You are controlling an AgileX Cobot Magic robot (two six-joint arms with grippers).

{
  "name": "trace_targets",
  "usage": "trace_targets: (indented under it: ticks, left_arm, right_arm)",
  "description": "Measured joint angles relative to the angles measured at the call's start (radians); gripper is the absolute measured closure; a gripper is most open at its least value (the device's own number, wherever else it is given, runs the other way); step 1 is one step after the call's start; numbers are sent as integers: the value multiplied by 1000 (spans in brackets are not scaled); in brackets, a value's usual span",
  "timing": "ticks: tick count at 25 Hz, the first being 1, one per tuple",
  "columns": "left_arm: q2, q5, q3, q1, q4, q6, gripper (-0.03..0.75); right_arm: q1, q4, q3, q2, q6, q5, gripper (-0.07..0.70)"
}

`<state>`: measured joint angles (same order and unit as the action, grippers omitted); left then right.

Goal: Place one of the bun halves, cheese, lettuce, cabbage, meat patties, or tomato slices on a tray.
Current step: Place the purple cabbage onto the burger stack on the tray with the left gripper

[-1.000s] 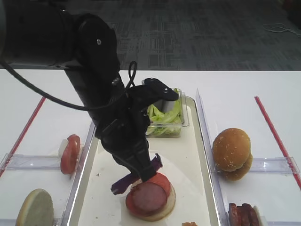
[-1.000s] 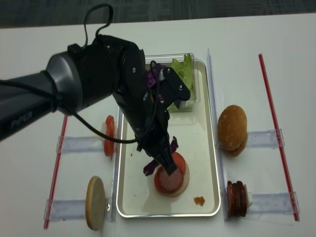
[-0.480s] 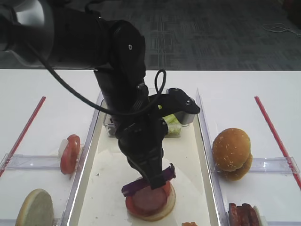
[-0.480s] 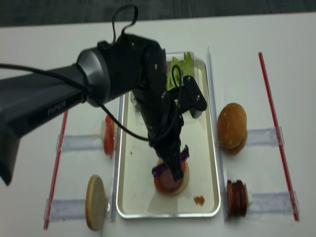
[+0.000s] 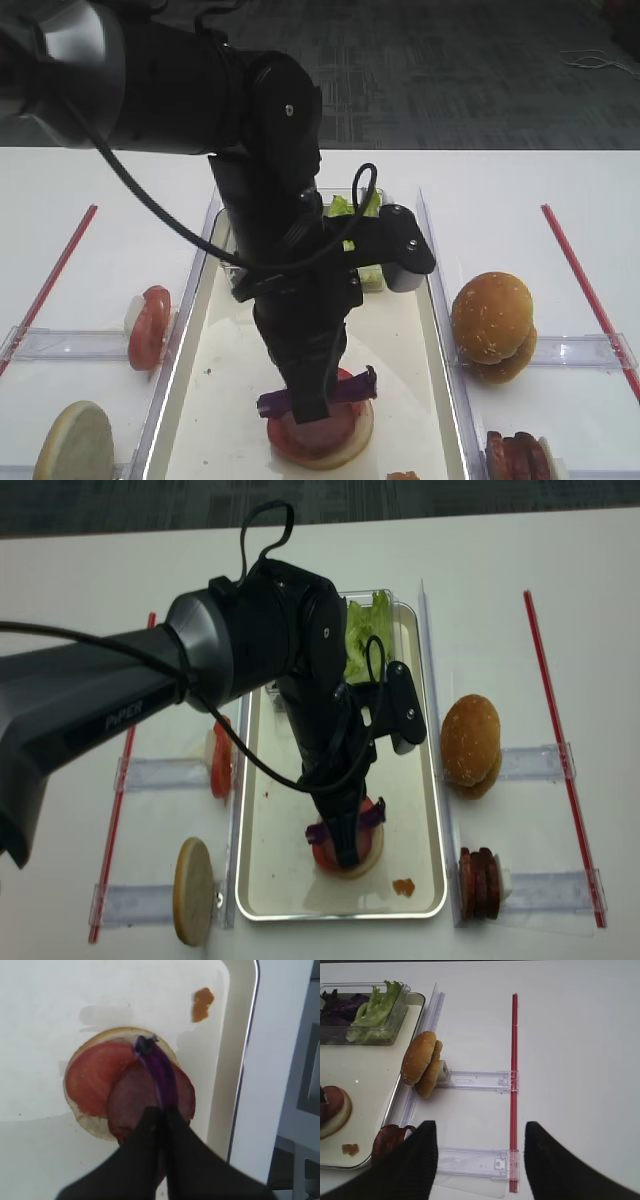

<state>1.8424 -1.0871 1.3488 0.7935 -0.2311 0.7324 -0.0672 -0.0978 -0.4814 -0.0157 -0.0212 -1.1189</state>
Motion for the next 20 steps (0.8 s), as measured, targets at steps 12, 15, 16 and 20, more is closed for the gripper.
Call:
trace_targets:
  ticks: [12, 15, 16, 20]
  left_arm:
    - [37, 2, 0, 8, 20, 94, 694]
    - [37, 11, 0, 8, 26, 94, 694]
    - [37, 18, 0, 9, 26, 94, 694]
    - [37, 28, 0, 8, 12, 94, 694]
  right_arm:
    - [0, 0, 0, 0, 0, 0, 230]
    - [0, 0, 0, 0, 0, 0, 230]
    - [0, 0, 0, 0, 0, 0, 230]
    - [0, 0, 0, 0, 0, 0, 230]
